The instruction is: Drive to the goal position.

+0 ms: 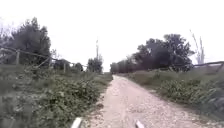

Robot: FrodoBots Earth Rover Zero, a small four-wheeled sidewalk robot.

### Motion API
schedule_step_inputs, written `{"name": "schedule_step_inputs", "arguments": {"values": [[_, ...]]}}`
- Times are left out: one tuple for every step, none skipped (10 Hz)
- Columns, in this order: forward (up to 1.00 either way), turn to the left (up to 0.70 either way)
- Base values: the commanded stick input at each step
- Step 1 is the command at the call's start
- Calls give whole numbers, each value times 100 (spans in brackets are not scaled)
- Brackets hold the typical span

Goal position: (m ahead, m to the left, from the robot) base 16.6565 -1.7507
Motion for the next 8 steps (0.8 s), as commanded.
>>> {"name": "schedule_step_inputs", "arguments": {"values": [[69, -3], [69, -4], [69, -5], [69, -26], [69, 0], [69, 0], [69, 0], [69, 0]]}}
